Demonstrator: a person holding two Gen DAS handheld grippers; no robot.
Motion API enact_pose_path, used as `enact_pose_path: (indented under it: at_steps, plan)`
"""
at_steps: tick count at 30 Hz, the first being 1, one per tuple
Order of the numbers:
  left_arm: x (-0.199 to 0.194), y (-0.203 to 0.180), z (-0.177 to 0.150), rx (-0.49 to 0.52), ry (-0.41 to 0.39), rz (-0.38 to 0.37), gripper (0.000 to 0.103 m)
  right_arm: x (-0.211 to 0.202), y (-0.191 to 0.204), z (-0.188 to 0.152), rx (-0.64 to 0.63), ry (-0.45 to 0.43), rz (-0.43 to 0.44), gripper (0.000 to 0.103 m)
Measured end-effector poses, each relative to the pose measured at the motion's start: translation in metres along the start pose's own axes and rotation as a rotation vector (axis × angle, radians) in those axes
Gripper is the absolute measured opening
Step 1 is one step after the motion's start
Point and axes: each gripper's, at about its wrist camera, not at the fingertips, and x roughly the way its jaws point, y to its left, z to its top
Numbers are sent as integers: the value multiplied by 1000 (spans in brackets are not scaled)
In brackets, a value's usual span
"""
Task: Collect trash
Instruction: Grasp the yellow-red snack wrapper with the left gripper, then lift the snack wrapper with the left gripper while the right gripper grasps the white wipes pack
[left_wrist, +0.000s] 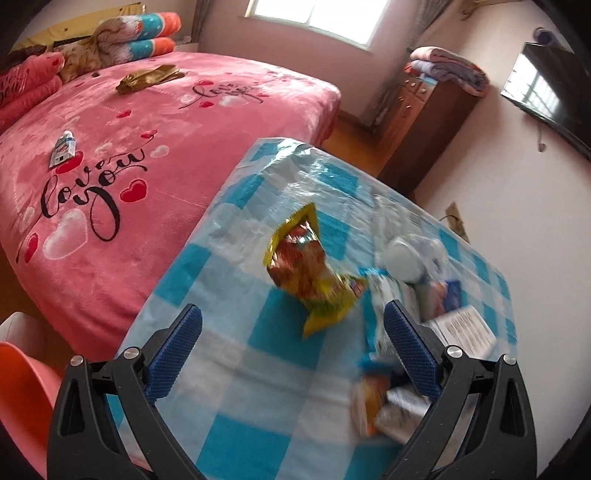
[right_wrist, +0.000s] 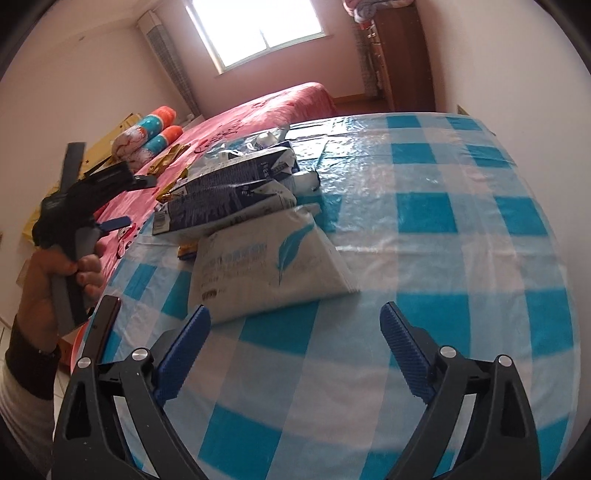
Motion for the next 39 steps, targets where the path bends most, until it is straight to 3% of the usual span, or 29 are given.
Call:
enact_pose_path:
  at_steps: [12,15,17,23,31,35,37,39]
  plan:
    - [39,-11,16,-25,35,-21,94,50,10,38,-114,59,36,94]
    - [47,-12,16,-25,51,-41,79,60,4,43,-110,73,31,95]
    - [53,-13,13,-17,70,-47,63,66,3,45,-104,82,40,95]
    - [56,-12,8,-11,74,-85,40,70,13,37,-147,116,38,95]
    - [50,-20,1,46,76,-93,34,46,48,-2,-245,172,109,95]
    - [43,-23,-8,94,89,-104,34,27,70,-24,-278,228,247,95]
    - [39,-22,-13,112,100,-112,34,17,74,-24,-279,221,278,95]
    - [34,-21,-18,135,116,-122,34,6,75,-17,-286,179,250,95]
